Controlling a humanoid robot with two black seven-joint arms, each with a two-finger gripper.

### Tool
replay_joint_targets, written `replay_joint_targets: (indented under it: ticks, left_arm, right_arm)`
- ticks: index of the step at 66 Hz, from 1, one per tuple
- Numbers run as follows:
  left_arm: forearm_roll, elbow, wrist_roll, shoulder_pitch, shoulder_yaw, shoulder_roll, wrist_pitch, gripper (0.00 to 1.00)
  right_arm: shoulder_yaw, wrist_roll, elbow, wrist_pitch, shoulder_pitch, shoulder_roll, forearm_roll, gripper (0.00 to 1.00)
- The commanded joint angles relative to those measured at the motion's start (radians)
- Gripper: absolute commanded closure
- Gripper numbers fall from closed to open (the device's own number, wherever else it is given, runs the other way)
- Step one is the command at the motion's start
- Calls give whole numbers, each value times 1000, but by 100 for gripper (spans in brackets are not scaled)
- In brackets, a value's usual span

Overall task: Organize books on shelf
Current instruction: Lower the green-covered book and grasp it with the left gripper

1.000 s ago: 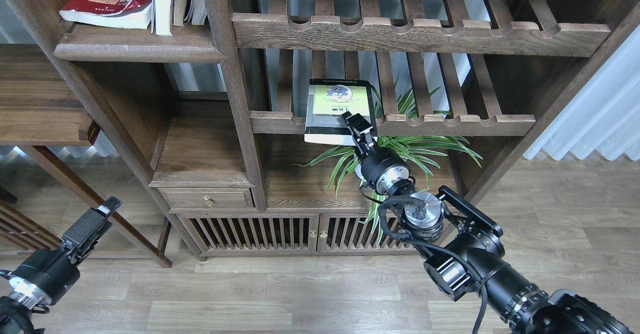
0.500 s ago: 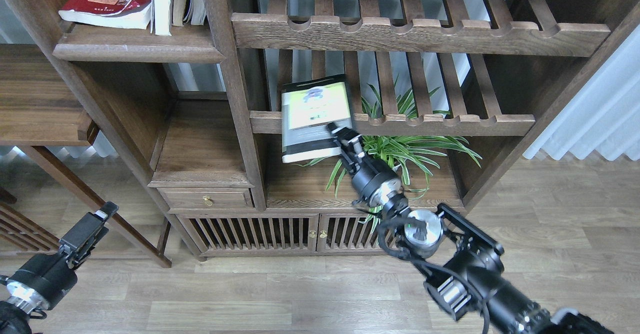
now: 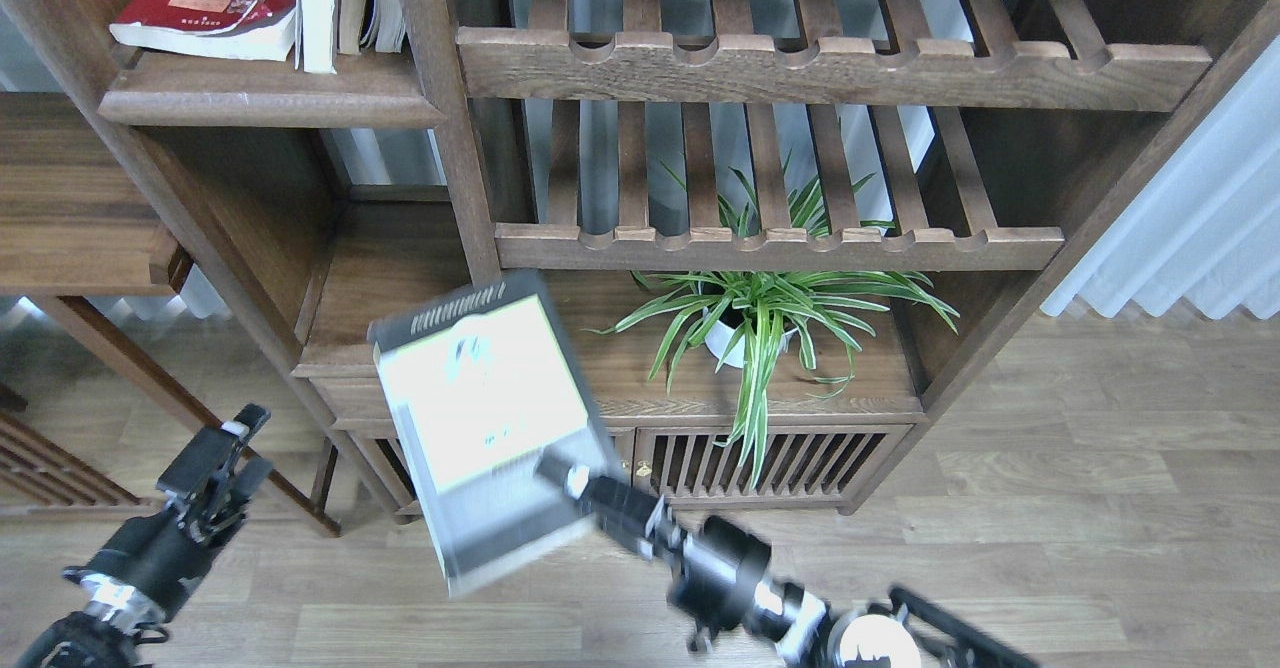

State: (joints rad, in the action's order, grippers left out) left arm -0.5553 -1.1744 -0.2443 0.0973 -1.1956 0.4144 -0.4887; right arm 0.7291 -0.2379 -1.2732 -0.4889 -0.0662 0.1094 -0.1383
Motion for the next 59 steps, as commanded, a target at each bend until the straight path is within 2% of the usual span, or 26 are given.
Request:
replay_joint_targets:
  ticks: [1, 5, 8, 23, 31, 50, 59]
  left_arm:
    - [-49, -77, 147, 10, 102, 122, 0, 0]
    - [-48, -94, 238, -7, 129, 145, 0, 0]
    - [-46, -100, 260, -18, 142, 146, 0, 0]
    - [26, -146, 260, -30, 292, 159, 0, 0]
    - [80, -154, 260, -83, 396, 144, 0, 0]
    - [100, -180, 258, -111, 441, 73, 0, 0]
    - [167, -177, 260, -119, 536, 50, 0, 2]
  right_arm:
    - [21, -26, 32, 0, -26, -37, 17, 95]
    - [24, -31, 55, 0, -24, -68, 26, 95]
    - [32, -32, 63, 0, -24, -80, 34, 95]
    - [39, -34, 63, 0, -23, -109, 35, 94]
    - [33, -47, 63, 0, -24, -109, 31, 94]
    - [30, -55, 64, 0, -29, -109, 34, 94]
    - [30, -55, 64, 0, -29, -109, 34, 94]
